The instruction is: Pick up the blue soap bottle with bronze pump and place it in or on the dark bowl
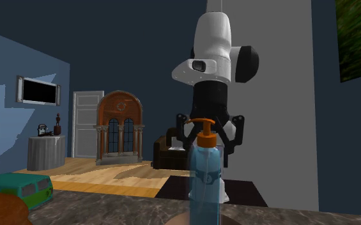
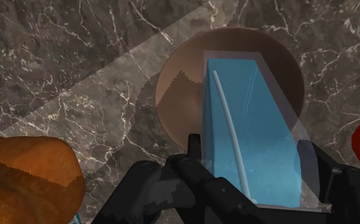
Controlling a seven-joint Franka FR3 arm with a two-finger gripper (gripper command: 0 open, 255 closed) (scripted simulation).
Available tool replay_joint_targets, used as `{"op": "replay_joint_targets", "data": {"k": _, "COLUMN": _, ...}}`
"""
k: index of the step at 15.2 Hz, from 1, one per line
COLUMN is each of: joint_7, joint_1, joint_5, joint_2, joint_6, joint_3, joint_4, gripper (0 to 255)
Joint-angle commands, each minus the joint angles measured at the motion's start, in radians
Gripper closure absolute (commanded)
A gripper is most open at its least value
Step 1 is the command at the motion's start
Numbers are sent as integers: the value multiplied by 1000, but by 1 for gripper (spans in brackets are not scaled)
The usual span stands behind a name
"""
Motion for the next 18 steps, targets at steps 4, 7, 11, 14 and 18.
{"op": "replay_joint_targets", "data": {"k": 4, "joint_7": 0, "joint_1": 0, "joint_5": 0, "joint_2": 1, "joint_6": 2, "joint_3": 0, "joint_4": -1, "gripper": 255}}
{"op": "replay_joint_targets", "data": {"k": 7, "joint_7": 0, "joint_1": 0, "joint_5": 0, "joint_2": 1, "joint_6": 2, "joint_3": 0, "joint_4": -1, "gripper": 0}}
{"op": "replay_joint_targets", "data": {"k": 11, "joint_7": -1, "joint_1": 2, "joint_5": 2, "joint_2": -20, "joint_6": -37, "joint_3": 0, "joint_4": 17, "gripper": 0}}
{"op": "replay_joint_targets", "data": {"k": 14, "joint_7": -4, "joint_1": 5, "joint_5": 6, "joint_2": -69, "joint_6": -143, "joint_3": 0, "joint_4": 75, "gripper": 0}}
{"op": "replay_joint_targets", "data": {"k": 18, "joint_7": -4, "joint_1": 5, "joint_5": 6, "joint_2": -69, "joint_6": -143, "joint_3": 0, "joint_4": 75, "gripper": 0}}
